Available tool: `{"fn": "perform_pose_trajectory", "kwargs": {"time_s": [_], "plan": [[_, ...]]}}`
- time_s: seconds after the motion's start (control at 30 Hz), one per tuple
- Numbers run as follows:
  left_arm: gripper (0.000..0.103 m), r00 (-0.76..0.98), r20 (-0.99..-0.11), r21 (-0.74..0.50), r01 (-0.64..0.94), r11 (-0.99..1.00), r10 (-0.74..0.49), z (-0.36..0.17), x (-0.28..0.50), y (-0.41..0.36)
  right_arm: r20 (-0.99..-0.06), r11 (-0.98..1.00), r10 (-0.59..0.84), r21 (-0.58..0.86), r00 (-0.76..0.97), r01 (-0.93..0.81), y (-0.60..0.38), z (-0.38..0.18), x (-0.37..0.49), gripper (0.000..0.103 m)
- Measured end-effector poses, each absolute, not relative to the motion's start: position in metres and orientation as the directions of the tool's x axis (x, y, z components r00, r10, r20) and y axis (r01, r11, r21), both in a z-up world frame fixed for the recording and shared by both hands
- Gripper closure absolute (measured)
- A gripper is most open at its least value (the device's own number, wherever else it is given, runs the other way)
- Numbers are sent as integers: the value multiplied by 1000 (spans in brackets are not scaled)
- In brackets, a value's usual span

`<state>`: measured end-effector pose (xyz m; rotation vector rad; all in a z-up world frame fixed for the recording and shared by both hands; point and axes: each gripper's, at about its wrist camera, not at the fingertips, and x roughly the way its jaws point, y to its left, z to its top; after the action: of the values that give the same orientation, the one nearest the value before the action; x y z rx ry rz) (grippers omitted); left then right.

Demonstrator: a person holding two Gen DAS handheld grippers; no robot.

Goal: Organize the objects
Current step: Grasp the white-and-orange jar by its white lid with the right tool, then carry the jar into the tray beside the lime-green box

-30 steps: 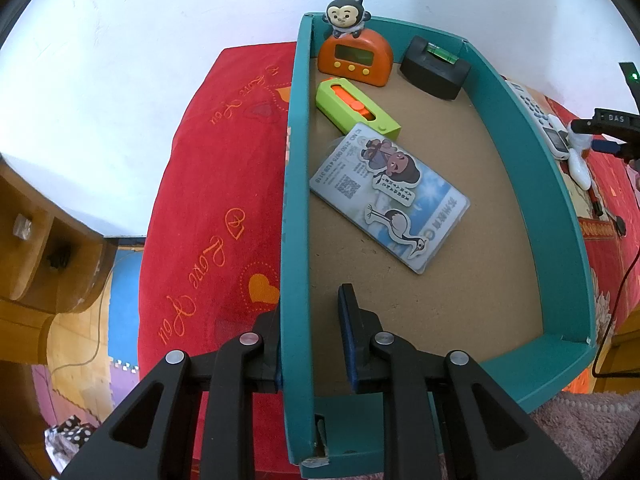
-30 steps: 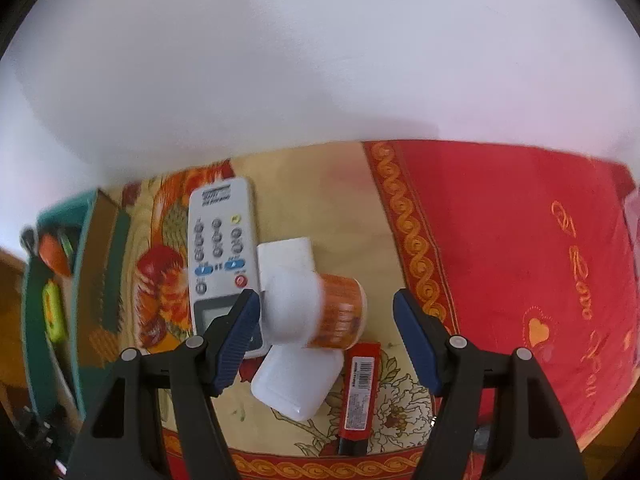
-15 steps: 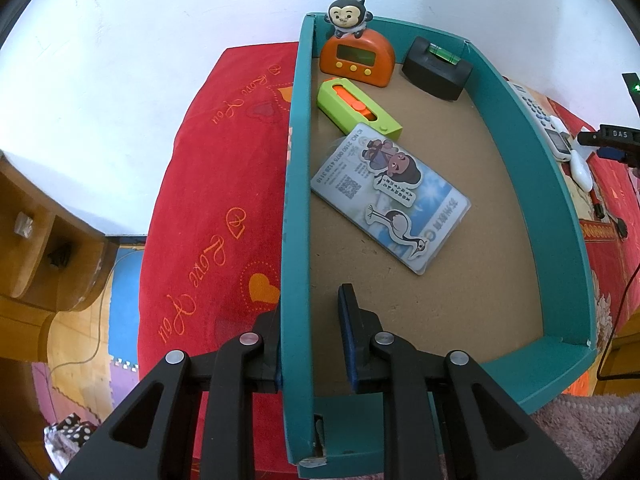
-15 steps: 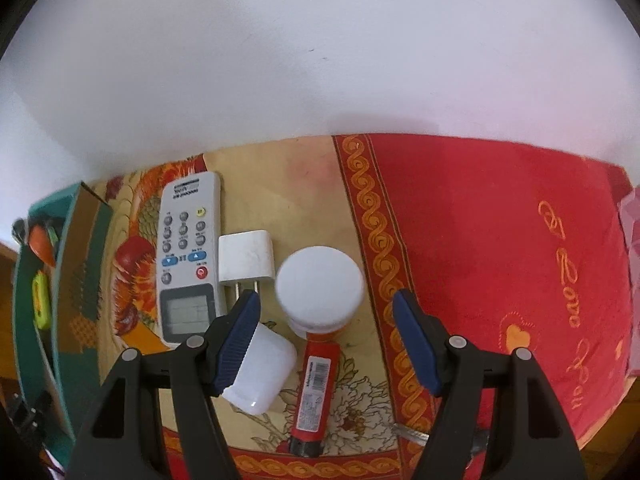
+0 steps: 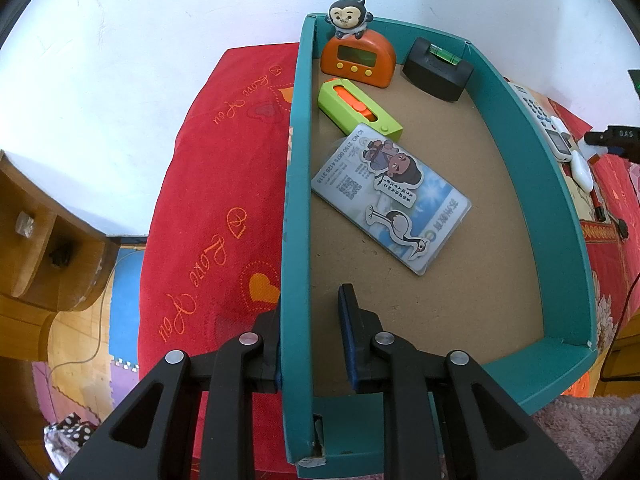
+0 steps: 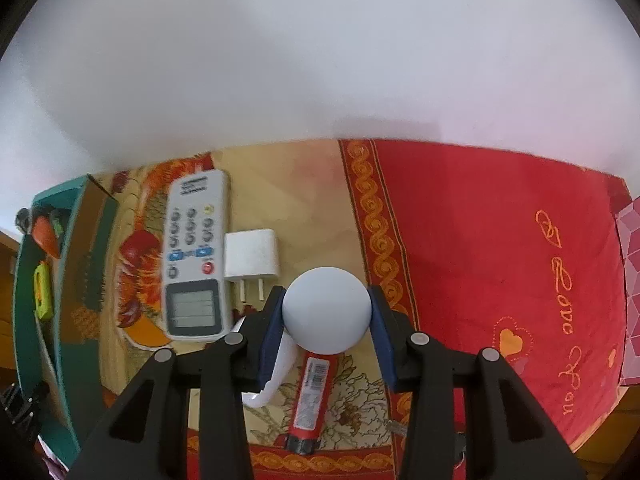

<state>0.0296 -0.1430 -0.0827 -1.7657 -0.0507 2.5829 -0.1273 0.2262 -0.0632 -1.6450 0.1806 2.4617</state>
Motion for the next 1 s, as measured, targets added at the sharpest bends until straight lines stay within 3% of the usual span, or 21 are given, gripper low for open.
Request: {"fn": "perform_pose_trajectory", "kwargs": {"time_s": [0.6, 1.0], "plan": [[82, -364, -931, -34, 7, -999, 29, -83, 29, -143, -856, -986, -155, 106, -494, 127, 108, 10, -126, 63], [82, -365, -931, -34, 7, -999, 29, -83, 30, -143, -869, -948, -250, 129, -426, 291, 29, -15, -145, 63]]}}
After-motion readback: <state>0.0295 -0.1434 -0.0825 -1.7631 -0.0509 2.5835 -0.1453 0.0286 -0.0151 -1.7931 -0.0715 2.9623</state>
